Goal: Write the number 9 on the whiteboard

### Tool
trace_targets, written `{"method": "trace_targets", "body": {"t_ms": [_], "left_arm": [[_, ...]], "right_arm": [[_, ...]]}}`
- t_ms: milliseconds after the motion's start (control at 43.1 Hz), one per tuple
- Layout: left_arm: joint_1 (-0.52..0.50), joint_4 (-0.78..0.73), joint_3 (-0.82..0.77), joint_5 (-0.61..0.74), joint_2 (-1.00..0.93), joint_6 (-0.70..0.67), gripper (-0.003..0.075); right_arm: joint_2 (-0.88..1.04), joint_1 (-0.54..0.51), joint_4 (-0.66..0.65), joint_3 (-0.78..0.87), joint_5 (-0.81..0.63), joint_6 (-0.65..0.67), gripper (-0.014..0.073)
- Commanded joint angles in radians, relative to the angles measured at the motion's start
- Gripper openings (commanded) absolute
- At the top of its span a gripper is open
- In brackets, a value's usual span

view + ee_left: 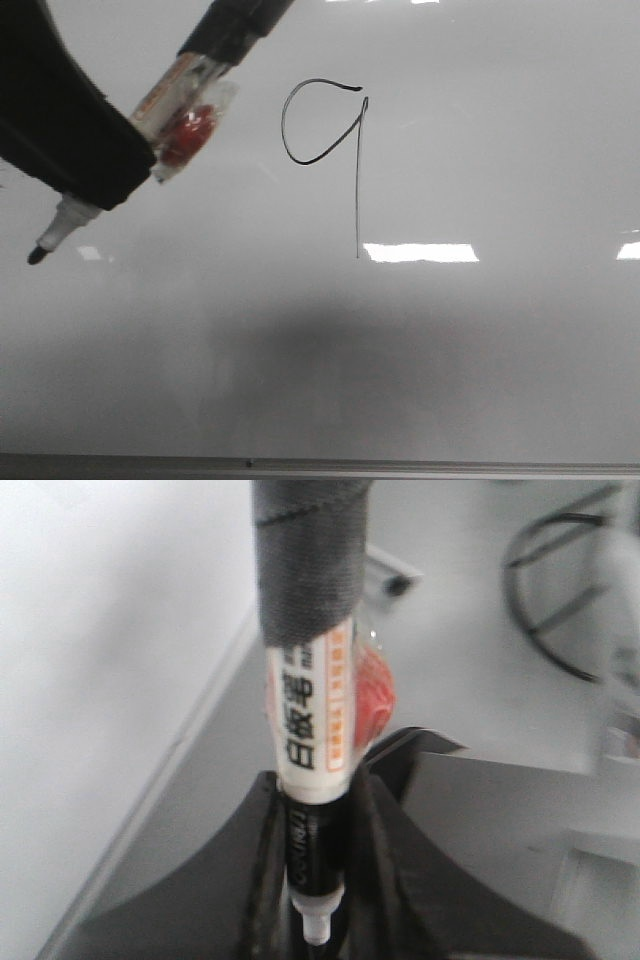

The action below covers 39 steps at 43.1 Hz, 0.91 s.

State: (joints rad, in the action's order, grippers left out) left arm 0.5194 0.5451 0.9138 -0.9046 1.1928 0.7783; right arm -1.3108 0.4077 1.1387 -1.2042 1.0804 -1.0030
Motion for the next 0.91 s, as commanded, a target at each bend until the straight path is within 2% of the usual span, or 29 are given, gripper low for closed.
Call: {"method": "trace_targets", "body": {"t_ms": [0,70,116,279,348,511,766,883], "left_arm": [[-0.071,-0.156,0.032,0.136,-0.016,-0.268,-0.0019],[-0.155,-0.236,0.032,0.211,-0.016,-0.419,-0.0019],[-0.220,-0.256,0.032,0.255,-0.016,-0.464,-0.0019],[-0.403,-0.248,0.032,0.374,0.047,-0.474,-0.0019],[-0.433,-0.248,0.032,0.418,0.094,-0.474,-0.0019],[-0.427,-0.245,0.032,0.554,0.191,-0.474,-0.0019],[-0.430,-0.186,0.036,0.618,0.288,-0.474,-0.0016],[-0.430,-0.186,0.036,0.620,0.296,-0.474,0.0011]], "right_arm": [[0.104,-0.010,0.011,-0.027,-0.083,-0.007,0.0526],[0.159,-0.010,-0.020,-0.003,-0.125,-0.006,0.0463],[0.192,-0.010,-0.032,0.022,-0.146,-0.005,0.0416],[0.313,-0.010,-0.034,0.141,-0.216,-0.005,0.0181],[0.348,-0.010,-0.034,0.180,-0.230,-0.005,0.0086],[0.379,-0.010,-0.035,0.226,-0.229,-0.005,-0.0109],[0.377,-0.010,-0.035,0.226,-0.210,-0.005,-0.0106],[0.377,-0.010,-0.035,0.226,-0.210,-0.005,-0.0106]]}}
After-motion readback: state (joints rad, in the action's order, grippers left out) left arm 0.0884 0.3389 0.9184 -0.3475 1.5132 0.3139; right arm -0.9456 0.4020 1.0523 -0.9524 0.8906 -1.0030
